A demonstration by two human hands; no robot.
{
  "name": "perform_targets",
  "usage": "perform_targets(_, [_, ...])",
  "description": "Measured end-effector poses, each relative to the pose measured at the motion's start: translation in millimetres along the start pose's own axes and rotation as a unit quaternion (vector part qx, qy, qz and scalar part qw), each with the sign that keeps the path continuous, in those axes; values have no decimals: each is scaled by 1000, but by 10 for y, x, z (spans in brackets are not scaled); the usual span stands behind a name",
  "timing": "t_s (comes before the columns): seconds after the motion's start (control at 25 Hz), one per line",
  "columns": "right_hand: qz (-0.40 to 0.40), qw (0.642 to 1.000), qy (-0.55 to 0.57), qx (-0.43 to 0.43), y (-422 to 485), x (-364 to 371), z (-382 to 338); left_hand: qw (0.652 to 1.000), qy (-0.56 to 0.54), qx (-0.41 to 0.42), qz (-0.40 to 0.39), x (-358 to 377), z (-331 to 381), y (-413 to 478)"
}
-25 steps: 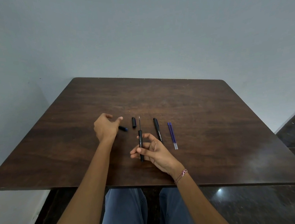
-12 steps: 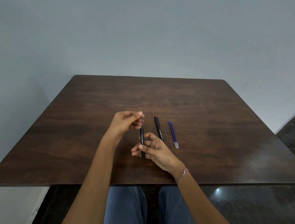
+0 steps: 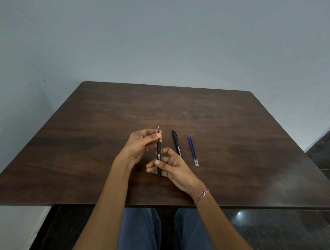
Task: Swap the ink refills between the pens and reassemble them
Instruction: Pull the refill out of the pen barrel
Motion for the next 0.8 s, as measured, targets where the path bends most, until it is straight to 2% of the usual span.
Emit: perform_targets(0.8, [-8,1000,-9,9,18,-1,33,990,16,87,105,-174,664,227])
Point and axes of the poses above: each hand's wrist, its own y-axis towards the middle knuckle, its own x-axis out of the palm, z = x × y, the point moved 10 cm from there along y, towards the middle knuckle, and after that the axes turned 10 degrees about x, right-handed, at the moved point
